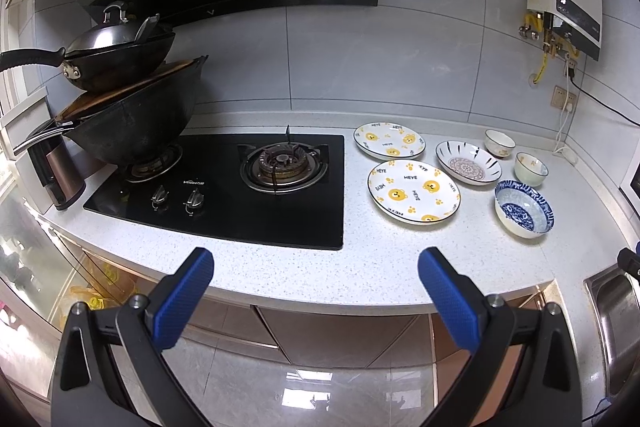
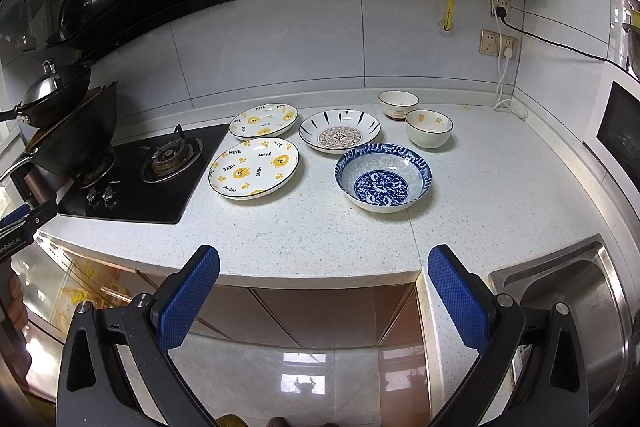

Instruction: Organize plates and bowls

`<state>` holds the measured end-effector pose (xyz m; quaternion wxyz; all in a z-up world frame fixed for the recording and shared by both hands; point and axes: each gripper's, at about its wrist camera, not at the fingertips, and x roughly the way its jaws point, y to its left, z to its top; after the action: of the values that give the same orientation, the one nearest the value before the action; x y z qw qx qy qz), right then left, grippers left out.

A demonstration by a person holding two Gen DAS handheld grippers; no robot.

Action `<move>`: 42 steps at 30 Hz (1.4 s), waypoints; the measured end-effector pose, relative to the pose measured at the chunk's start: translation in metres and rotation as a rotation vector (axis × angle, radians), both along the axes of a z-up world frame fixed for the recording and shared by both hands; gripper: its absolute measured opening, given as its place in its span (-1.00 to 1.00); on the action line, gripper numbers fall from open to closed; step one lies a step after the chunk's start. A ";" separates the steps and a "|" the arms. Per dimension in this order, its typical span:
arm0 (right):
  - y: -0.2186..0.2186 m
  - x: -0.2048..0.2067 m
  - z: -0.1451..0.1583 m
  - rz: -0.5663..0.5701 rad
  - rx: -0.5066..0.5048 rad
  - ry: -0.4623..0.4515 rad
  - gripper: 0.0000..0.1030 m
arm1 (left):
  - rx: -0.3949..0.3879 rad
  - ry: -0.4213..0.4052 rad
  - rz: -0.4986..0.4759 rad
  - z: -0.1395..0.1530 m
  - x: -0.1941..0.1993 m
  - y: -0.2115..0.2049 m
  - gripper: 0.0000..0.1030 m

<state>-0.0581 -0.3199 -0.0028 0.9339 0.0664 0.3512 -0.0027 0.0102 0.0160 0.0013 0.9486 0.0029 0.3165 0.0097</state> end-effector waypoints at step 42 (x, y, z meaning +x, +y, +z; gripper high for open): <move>0.002 -0.005 0.007 0.001 0.000 -0.007 0.98 | 0.003 0.006 -0.018 0.000 -0.007 -0.006 1.00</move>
<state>-0.0631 -0.3178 0.0041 0.9352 0.0661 0.3478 -0.0022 0.0036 0.0097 0.0013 0.9476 0.0074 0.3193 0.0017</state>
